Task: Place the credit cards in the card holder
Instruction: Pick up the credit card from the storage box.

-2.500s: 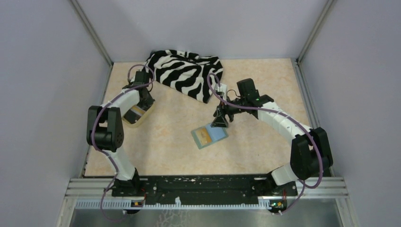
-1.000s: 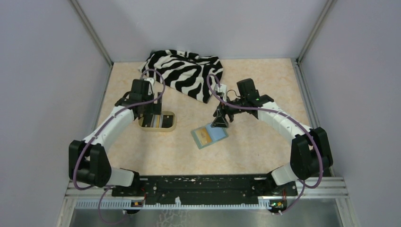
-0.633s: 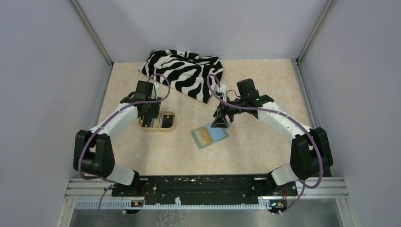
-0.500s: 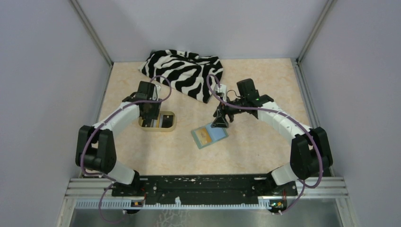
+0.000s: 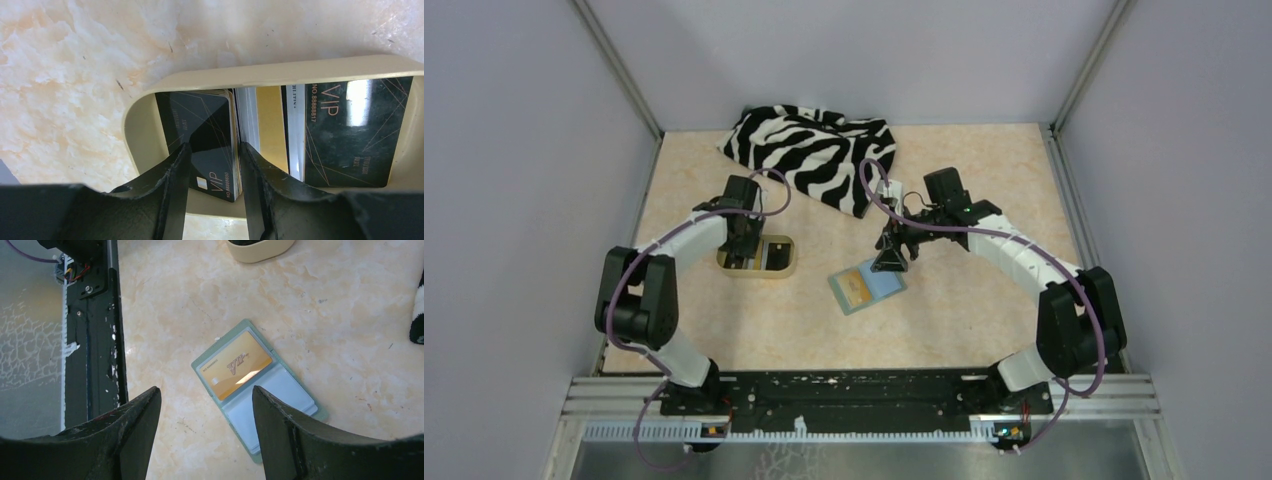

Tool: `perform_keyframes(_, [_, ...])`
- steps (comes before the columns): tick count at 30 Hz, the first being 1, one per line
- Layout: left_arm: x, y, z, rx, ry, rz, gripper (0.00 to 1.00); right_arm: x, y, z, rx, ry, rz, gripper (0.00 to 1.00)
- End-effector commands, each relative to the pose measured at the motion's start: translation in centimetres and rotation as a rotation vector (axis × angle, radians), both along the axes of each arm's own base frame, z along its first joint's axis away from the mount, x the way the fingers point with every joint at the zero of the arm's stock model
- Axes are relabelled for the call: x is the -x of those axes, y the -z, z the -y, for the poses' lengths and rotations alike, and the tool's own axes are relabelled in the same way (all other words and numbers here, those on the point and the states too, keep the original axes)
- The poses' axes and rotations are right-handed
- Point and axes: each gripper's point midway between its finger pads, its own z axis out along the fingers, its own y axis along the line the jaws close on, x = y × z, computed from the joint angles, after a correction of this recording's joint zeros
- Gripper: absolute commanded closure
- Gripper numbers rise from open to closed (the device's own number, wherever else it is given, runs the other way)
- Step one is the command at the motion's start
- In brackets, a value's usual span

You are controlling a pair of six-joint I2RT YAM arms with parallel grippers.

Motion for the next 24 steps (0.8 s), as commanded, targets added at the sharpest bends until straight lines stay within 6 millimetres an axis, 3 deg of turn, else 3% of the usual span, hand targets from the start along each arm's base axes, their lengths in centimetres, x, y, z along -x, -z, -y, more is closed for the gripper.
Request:
perform_keyframes(1, [-0.3,-0.1,-0.8,-0.046,-0.018,-0.015,0.54,-0.2,-1.1,-0.6,-0.034,-0.034,0.038,0.33])
perform_keyframes(9, [-0.5,-1.6,-2.1,-0.102,-0.063,0.037,0.69,-0.1,-1.0,-0.6,-0.033,-0.039,0.033,0.33])
perform_keyframes(24, [-0.1,-3.6,-3.8,-0.175,-0.108,0.116,0.62,0.0,-0.9,-0.6,-0.032,-0.046,0.024,0.33])
